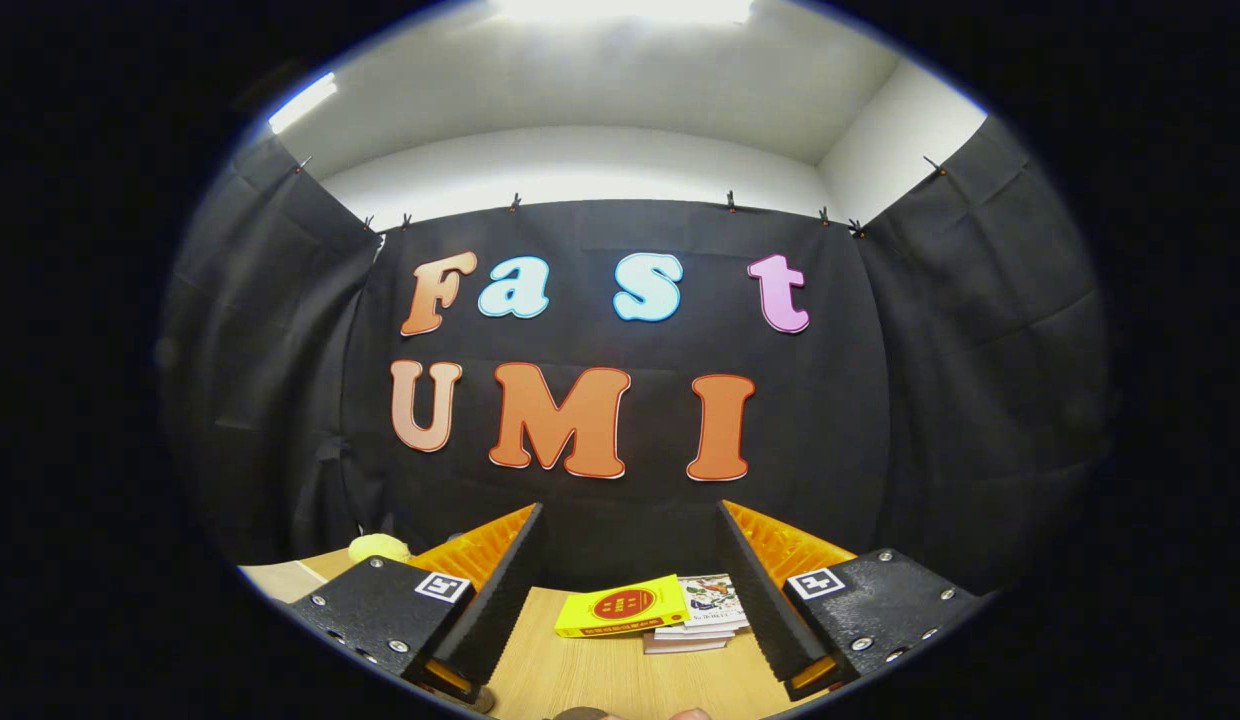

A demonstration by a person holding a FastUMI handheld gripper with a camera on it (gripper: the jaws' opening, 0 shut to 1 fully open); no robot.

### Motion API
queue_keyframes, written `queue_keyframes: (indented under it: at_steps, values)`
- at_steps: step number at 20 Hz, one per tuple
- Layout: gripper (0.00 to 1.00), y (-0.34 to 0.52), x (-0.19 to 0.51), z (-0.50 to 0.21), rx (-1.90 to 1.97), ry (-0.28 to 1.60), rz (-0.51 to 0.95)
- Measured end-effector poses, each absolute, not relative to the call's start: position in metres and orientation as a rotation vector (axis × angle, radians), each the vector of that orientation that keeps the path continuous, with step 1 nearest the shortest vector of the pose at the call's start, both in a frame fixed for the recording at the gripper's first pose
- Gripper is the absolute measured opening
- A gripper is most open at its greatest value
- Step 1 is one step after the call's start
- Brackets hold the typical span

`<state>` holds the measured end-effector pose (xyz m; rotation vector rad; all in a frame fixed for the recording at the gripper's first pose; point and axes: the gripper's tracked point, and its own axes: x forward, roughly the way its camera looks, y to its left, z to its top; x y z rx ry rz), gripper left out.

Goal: Open the storage box then place both shoes into the box .Put the left shoe in first, then the right shoe, with the right side of both shoes facing outward in a uniform manner.

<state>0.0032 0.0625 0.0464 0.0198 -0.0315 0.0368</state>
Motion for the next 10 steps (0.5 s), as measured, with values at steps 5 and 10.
queue_keyframes:
  at_steps: [5,10]
  values:
    - [0.99,0.071,0.007,0.041,0.028,0.000,0.054]
    - [0.99,0.098,0.013,0.022,0.071,0.074,0.114]
